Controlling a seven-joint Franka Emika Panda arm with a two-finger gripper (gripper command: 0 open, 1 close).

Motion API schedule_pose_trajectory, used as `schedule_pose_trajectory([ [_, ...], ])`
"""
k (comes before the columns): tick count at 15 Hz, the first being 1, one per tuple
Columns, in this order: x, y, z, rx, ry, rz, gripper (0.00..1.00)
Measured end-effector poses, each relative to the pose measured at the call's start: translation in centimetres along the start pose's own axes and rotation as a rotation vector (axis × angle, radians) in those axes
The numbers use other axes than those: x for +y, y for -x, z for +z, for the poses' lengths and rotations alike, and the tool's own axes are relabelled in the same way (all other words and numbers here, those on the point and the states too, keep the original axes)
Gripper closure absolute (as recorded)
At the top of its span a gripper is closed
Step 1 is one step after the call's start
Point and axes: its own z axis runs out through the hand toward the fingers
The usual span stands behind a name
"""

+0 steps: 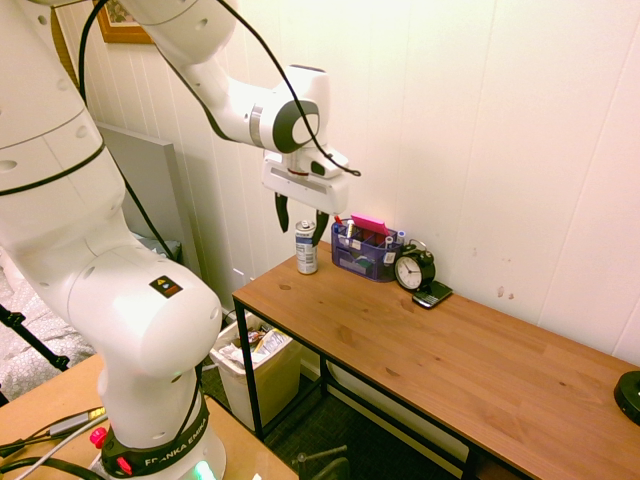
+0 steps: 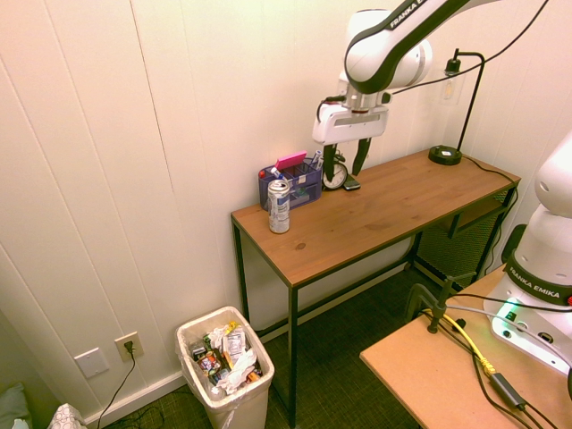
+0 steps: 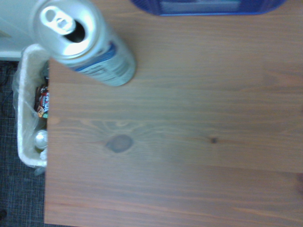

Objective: Throw the can in the trash bin

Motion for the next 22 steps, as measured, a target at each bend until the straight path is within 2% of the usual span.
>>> schedule_pose_trajectory([
  [5,-8.9,0.9,2.6,0.022,0.007,0.043,0.0],
  [9,-14.6,0.9,3.2,0.07,0.068,0.13,0.0],
  [16,-16.5,-2.8,6.8,0.067,0.157,0.247,0.0],
  [17,-16.6,-3.3,7.7,0.063,0.164,0.253,1.0],
  [22,-17.0,-4.0,9.7,0.056,0.155,0.253,1.0],
])
